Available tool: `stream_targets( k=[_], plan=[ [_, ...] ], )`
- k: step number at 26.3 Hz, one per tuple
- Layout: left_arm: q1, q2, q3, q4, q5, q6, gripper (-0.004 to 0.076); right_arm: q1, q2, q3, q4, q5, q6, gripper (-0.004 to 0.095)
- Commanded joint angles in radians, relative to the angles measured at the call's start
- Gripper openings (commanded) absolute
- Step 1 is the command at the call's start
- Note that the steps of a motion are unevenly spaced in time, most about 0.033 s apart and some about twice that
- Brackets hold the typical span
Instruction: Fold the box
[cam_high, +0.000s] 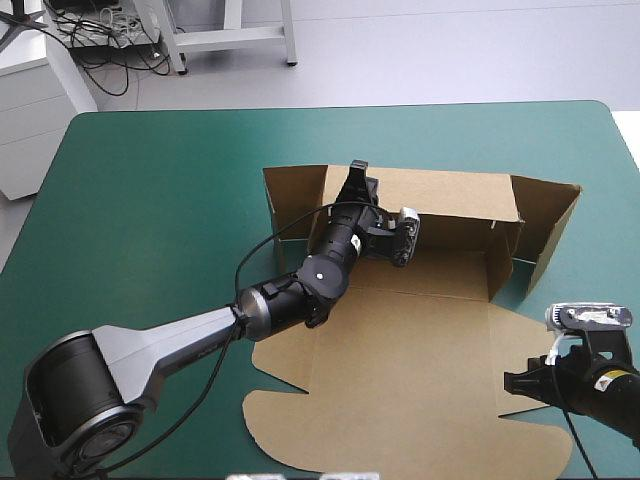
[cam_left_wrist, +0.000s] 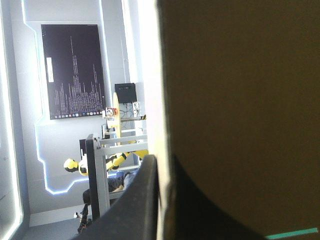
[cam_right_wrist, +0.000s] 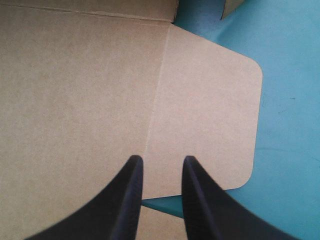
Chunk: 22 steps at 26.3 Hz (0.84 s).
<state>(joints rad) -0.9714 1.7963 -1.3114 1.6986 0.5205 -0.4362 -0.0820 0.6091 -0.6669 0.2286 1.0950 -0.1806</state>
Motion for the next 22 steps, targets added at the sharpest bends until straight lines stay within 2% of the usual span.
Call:
stream_targets(
  k=[1,5,7,10,16,19,22],
  plan=[
    [-0.007,-0.052,0.010,0.103,0.003,-0.058,-0.0010,-0.008,0.004,-0.024,0.004,-0.062,0.001,0.0378],
    [-0.007,-0.052,0.010,0.103,0.003,-0.058,-0.0010,-0.008,0.004,-0.024,0.013,-0.071,0.001,0.0590],
    [-0.007,-0.052,0.010,0.103,0.003,-0.072,-0.0010,-0.008,0.004,-0.024,0.013,-0.071,-0.014,0.0642],
    [-0.007,-0.052,0.010,0.103,0.003,-0.072,-0.0010,-0.008,0.004,-0.024,0.013,-0.073,-0.083,0.0645],
    [-0.007,-0.052,0.010,0.103,0.020,-0.072,-0.0010,-0.008,0.004,-0.024,0.024,-0.069,-0.082,0.0616],
    [-0.007,-0.052,0.010,0.103,0.027,-0.083,-0.0010,-0.008,0.004,-0.024,0.084,-0.024,-0.036,0.0586],
    [-0.007,-0.052,0.010,0.103,0.027,-0.083,-0.0010,-0.008,0.004,-0.028,0.085,-0.054,-0.056,0.0561]
  ],
)
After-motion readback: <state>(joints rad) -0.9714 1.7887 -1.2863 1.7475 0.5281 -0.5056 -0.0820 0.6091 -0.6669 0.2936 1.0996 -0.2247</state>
